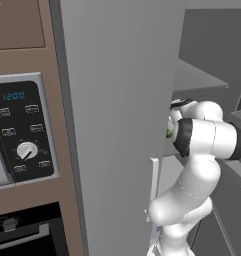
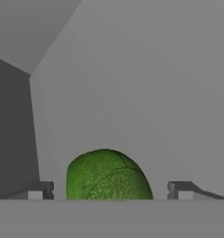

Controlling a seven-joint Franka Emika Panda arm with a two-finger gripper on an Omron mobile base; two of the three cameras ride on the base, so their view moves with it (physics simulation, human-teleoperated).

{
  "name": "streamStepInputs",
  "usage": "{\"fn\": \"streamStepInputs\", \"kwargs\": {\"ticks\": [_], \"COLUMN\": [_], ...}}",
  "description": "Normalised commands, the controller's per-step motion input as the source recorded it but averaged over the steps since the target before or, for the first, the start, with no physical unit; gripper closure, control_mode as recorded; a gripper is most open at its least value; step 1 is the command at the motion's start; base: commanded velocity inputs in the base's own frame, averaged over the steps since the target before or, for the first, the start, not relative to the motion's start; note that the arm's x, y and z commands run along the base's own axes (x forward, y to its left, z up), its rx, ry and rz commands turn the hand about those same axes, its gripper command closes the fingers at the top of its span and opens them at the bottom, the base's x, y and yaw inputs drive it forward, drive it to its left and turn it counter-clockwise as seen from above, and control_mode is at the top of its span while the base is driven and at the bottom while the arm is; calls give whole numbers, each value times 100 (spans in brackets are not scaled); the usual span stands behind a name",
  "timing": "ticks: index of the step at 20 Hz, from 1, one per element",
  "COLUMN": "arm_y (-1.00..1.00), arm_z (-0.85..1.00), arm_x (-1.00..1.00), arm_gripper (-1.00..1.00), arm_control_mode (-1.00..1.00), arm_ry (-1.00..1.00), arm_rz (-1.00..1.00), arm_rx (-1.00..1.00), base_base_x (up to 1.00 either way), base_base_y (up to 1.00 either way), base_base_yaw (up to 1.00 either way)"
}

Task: Take the corn and avocado out of the freezer and place them in the tupperware container on the counter. Then put the tupperware containing the vegetables back in the freezer.

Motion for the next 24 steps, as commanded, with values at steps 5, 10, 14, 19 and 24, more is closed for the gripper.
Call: {"fn": "streamStepInputs", "kwargs": {"ticks": [5, 10, 14, 19, 24], "arm_y": [20, 29, 9, 0, 0], "arm_z": [-18, -25, -16, 1, 15], "arm_x": [3, 0, 0, -22, -24], "arm_gripper": [-100, 100, 100, 100, 100], "arm_control_mode": [-100, -100, -100, -100, -100], "arm_ry": [0, 0, 0, -4, -7], "arm_rz": [0, 0, 0, -1, -10], "arm_rx": [0, 0, 0, 0, 0], "base_base_x": [0, 0, 0, 0, 0], "base_base_y": [0, 0, 0, 0, 0], "base_base_yaw": [0, 0, 0, 0, 0]}}
